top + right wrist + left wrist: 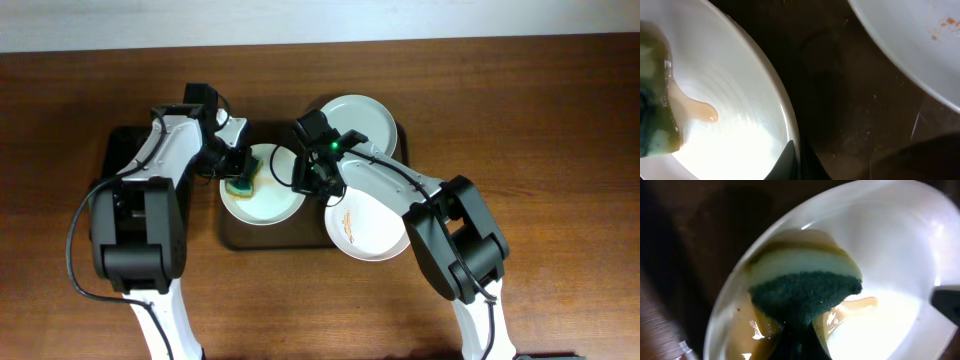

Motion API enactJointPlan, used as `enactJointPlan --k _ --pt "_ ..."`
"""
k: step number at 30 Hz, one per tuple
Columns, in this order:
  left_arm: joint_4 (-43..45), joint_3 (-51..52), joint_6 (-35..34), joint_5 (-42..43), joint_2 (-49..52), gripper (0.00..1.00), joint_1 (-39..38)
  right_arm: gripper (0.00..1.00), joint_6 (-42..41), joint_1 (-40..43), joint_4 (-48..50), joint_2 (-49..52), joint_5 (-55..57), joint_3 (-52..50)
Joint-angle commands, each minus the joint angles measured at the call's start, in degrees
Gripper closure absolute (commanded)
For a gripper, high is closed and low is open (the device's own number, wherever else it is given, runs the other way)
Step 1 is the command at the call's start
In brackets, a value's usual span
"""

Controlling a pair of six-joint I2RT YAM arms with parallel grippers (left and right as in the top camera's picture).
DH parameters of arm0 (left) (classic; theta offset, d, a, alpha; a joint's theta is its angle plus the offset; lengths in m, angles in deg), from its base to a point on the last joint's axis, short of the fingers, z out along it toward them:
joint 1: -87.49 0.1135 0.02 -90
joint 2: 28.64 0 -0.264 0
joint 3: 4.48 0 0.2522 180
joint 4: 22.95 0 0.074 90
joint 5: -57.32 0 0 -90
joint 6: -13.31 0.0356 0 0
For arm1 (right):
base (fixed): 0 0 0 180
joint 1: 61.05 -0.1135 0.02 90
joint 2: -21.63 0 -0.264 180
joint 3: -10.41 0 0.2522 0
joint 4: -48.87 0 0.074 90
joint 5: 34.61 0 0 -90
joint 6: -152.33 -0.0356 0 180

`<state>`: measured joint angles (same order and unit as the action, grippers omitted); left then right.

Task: Clean dirty plates on tray and stack at the side
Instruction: 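Scrub the left plate with the sponge while the right gripper holds it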

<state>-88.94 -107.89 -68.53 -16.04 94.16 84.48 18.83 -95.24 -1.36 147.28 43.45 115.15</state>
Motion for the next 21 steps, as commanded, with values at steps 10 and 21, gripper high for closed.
enactJointPlan --k 10,21 --pt "-8.11 1.31 -11.91 -24.61 2.86 0.99 0.2 0.96 0.13 0.2 -0.04 1.2 -0.5 0.44" --pt "9.73 -0.37 -3.21 -4.68 2.86 0.99 -4.79 0.96 0.15 0.15 0.31 1.2 -0.31 0.42"
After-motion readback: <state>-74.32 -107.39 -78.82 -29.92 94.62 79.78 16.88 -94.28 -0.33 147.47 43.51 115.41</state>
